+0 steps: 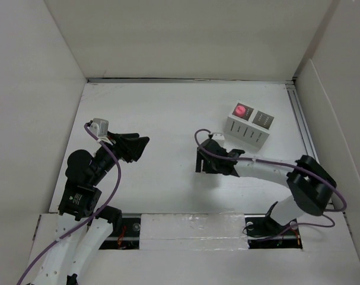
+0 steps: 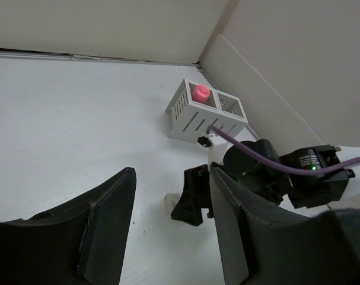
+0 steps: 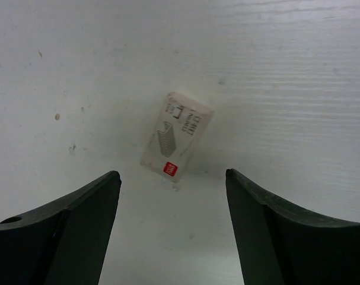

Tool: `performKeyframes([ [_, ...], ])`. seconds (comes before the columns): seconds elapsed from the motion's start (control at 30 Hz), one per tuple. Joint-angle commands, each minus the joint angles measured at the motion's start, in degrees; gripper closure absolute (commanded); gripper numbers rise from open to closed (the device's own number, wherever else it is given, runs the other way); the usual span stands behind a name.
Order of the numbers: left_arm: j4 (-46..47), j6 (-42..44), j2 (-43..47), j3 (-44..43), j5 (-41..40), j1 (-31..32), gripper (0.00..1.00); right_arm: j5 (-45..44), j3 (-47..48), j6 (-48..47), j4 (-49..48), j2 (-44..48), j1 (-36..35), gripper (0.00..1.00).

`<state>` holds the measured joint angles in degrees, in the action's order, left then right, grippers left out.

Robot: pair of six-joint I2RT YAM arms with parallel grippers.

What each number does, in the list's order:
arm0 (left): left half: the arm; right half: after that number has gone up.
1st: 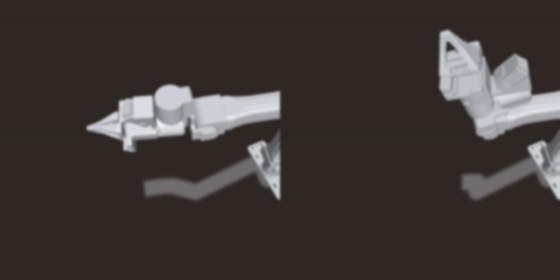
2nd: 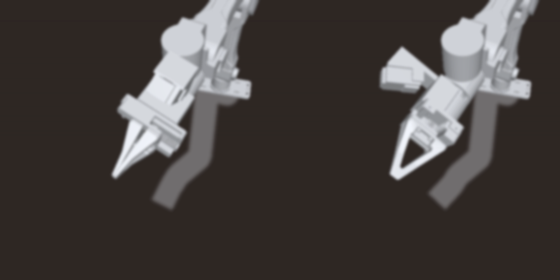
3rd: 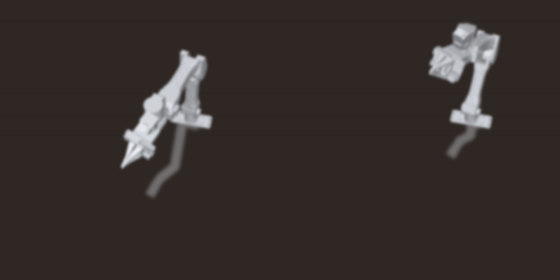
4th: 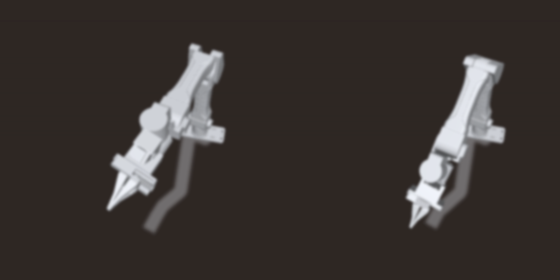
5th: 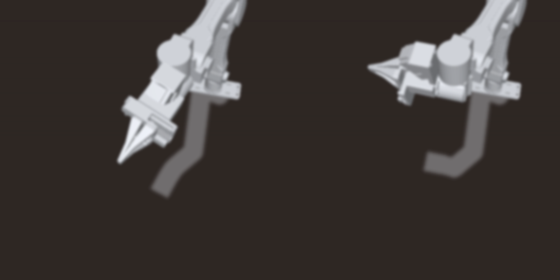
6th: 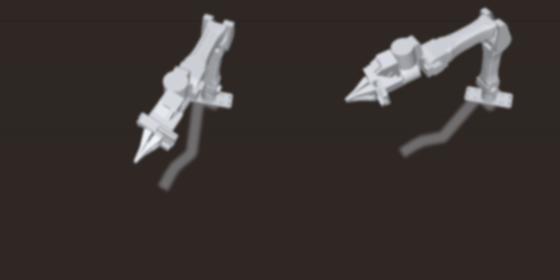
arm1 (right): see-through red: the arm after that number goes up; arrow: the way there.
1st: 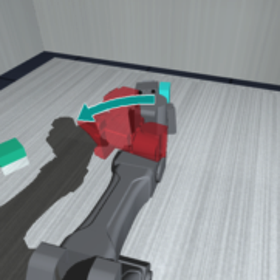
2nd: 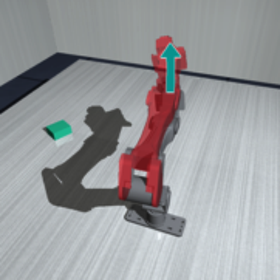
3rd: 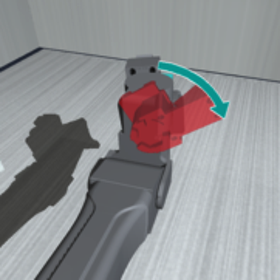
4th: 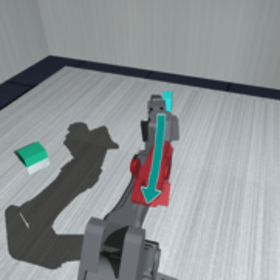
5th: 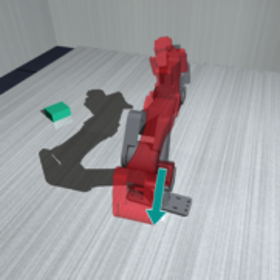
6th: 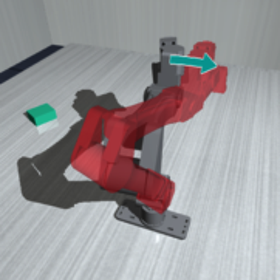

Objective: Organize the desk

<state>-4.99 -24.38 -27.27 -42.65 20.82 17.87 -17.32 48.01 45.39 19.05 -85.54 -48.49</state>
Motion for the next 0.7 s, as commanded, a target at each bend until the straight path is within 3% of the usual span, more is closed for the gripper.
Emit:
performKeyframes([
  [0.0, 2.5, 0.3, -0.2, -0.3, 0.6, -0.4, 0.51, -6.3, 5.9, 2.4, -0.6, -3.4, -2.6, 0.23],
  [0.2, 2.4, 0.4, 0.1, -0.4, 0.7, -0.4, 0.52, -14.0, 9.3, 5.8, 4.4, -9.6, -4.0, 0.32],
  [0.43, 2.4, 0.4, 0.1, -0.4, 0.9, -0.4, 0.51, -16.4, 11.0, 6.6, 5.9, -14.7, -4.5, 0.39],
  [0.47, 2.4, 0.4, 0.1, -0.4, 0.9, -0.4, 0.51, -16.5, 11.8, 6.7, 6.1, -15.4, -4.5, 0.49],
  [0.57, 2.5, 0.4, -0.2, -0.3, 1.2, -0.4, 0.51, -16.5, 12.3, 7.5, 5.8, -16.5, -4.5, 0.64],
  [0.67, 2.5, 0.4, -0.2, -0.4, 1.2, -0.4, 0.51, -19.1, 11.5, 8.5, 5.1, -12.2, -4.5, 0.71],
])
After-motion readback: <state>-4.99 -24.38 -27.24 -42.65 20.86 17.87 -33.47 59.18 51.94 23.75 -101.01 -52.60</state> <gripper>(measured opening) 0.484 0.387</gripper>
